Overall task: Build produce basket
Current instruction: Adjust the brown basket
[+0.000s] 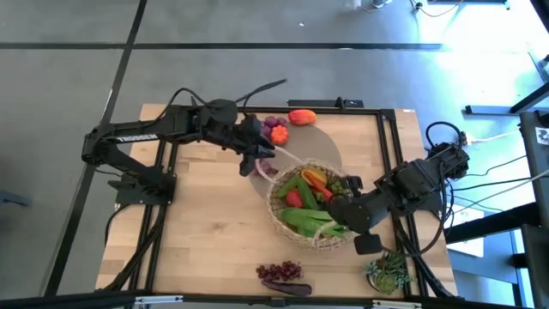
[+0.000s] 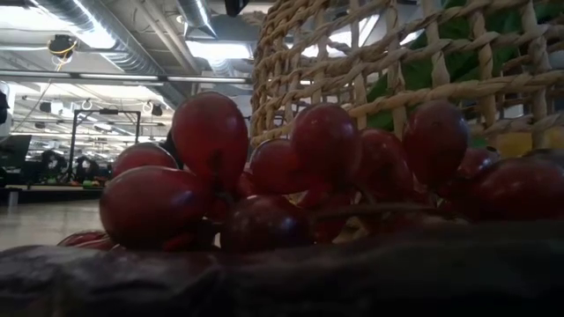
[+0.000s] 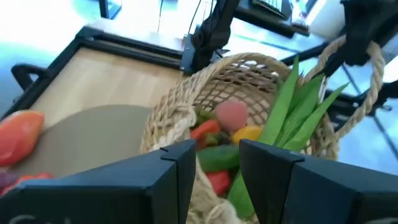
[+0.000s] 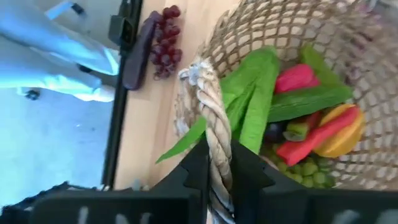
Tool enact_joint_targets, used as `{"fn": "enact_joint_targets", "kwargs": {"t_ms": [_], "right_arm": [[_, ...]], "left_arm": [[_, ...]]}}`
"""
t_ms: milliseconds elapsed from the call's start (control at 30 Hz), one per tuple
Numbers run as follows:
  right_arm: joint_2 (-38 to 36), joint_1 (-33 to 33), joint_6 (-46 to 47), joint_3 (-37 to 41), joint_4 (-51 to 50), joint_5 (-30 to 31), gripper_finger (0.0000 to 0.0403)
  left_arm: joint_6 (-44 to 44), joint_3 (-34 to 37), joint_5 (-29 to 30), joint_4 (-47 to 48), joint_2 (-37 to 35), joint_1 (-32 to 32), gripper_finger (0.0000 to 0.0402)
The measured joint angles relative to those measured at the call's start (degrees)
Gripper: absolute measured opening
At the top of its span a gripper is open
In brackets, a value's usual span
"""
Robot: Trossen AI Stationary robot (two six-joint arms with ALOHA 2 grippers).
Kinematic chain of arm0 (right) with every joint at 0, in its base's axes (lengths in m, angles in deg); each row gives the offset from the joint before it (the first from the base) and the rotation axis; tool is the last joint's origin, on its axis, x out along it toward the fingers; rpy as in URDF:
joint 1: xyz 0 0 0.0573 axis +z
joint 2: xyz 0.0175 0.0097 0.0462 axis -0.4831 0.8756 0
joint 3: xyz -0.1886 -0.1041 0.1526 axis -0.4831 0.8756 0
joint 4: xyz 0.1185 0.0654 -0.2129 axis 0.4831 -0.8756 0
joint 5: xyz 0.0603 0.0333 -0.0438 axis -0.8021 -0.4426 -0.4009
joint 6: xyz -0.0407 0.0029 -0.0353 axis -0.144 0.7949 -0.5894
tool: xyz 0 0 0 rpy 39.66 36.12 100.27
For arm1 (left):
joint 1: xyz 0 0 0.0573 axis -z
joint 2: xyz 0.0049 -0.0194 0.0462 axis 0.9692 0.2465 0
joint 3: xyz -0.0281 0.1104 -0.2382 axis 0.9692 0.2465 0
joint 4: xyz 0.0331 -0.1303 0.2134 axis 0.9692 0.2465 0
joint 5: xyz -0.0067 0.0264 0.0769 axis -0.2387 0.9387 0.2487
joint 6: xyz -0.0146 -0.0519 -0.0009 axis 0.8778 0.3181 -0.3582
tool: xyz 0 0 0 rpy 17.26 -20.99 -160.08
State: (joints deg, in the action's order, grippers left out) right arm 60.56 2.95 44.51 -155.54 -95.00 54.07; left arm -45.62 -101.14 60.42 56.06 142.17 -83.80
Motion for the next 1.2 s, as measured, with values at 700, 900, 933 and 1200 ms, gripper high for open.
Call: {"fn": "enact_joint_targets", "kwargs": {"t_ms": [700,900,933,1200], "right_arm": [[0.0,0.0,-1.4,0.0,0.7,-3.3,0.0139],[0.0,0.0,-1.9,0.0,1.1,-6.0,0.0146],[0.0,0.1,-2.0,0.0,1.0,-5.5,0.0146],[0.0,0.3,-3.5,-1.8,0.6,-4.9,0.0147]], "left_arm": [[-3.3,0.0,5.9,19.4,-0.1,-3.3,0.011],[-2.9,0.0,6.0,26.1,-0.1,-5.6,0.011],[-3.0,0.0,6.0,26.5,-0.1,-5.9,0.011],[-5.5,0.0,8.0,28.8,-0.1,-9.3,0.011]]}}
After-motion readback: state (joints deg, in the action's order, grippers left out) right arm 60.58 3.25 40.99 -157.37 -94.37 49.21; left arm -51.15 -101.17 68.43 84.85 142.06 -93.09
